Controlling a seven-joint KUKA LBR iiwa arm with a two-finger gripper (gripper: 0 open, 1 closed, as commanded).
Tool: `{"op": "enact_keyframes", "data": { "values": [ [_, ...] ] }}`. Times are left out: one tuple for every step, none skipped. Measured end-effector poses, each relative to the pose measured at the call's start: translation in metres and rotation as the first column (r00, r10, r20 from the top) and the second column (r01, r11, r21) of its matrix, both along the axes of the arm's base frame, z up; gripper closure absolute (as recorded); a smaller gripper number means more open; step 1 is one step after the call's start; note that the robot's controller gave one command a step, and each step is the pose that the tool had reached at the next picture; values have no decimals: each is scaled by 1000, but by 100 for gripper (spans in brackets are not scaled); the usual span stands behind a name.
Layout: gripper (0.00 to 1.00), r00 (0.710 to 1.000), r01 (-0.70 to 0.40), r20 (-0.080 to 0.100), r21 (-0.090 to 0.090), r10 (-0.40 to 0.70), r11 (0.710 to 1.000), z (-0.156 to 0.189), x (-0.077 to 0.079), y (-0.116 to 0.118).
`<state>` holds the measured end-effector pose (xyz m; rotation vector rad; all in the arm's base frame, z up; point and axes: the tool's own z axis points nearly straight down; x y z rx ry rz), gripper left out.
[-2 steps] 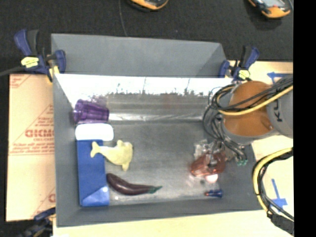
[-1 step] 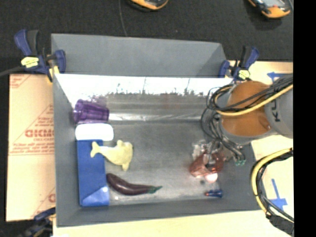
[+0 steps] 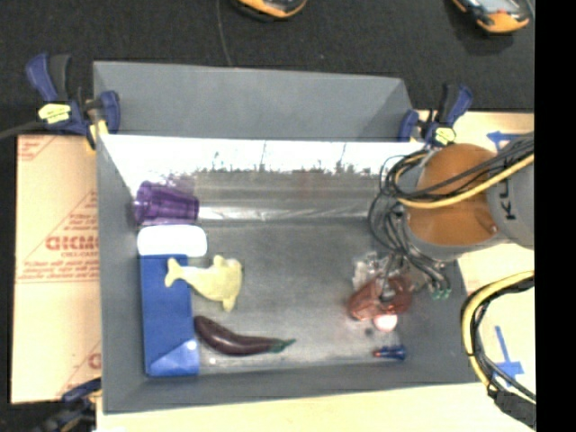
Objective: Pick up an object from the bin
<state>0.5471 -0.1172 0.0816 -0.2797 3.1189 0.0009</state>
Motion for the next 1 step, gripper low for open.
{"op": "enact_keyframes", "data": {
  "values": [
    [100,1000,0,2,0,0,1000,8,0,0]
  ]
}}
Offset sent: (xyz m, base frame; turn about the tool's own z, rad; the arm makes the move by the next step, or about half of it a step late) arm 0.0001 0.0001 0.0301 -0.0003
